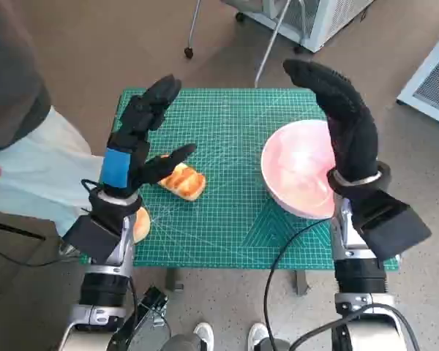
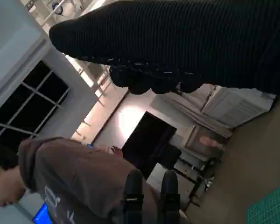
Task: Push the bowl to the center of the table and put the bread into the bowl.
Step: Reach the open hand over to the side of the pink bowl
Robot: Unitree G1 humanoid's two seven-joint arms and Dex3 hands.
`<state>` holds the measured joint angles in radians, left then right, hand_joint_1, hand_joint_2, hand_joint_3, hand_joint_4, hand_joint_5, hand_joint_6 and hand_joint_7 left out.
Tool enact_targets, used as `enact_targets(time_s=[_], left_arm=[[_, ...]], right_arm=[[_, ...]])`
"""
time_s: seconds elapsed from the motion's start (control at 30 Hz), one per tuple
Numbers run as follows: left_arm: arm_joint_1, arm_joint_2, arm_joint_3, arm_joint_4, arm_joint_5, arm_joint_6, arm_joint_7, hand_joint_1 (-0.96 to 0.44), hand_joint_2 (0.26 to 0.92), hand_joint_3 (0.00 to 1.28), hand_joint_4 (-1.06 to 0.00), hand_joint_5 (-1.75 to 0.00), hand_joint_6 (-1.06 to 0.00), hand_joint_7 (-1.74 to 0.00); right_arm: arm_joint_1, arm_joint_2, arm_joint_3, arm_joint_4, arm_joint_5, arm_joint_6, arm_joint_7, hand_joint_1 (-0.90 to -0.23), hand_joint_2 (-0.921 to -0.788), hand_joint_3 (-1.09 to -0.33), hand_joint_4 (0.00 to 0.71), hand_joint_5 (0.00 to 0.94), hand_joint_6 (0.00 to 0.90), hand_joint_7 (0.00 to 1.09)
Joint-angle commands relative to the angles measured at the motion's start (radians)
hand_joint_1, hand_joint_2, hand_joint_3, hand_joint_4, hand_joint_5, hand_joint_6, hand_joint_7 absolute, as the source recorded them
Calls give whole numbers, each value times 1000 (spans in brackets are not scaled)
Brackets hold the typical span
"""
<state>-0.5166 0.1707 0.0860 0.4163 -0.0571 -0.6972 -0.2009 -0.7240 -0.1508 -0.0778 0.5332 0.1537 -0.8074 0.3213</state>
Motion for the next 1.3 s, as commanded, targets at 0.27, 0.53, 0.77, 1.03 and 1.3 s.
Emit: enact_targets(time_s=[0.27, 0.53, 0.77, 1.03, 1.3], left_arm=[[-6, 2, 0, 2, 0, 0, 4, -315, 921, 114, -458, -8, -335, -330], [-14, 1, -1, 4, 4, 1, 6, -308, 921, 115, -459, -8, -338, -326], [-21, -2, -2, 11, 0, 3, 3, -305, 921, 115, -459, -7, -338, -324], [-19, -2, -1, 13, 3, -3, 7, -307, 921, 114, -459, -7, -339, -323], [-19, -1, 2, 15, 3, 1, 11, -308, 921, 114, -460, -6, -341, -320]], right_arm=[[18, 2, -4, 19, 8, -6, 10, -629, -921, -826, 224, 8, -1, 541], [21, -2, -7, 16, 13, -2, 12, -629, -921, -827, 222, 6, -1, 518], [25, -17, -22, 28, 10, -17, 7, -628, -921, -823, 220, 5, -1, 516], [38, -77, -102, 59, 41, -48, -4, -644, -921, -831, 211, 9, -1, 514], [49, -172, -209, 154, 48, -70, -55, -620, -921, -865, 195, 3, -1, 470]])
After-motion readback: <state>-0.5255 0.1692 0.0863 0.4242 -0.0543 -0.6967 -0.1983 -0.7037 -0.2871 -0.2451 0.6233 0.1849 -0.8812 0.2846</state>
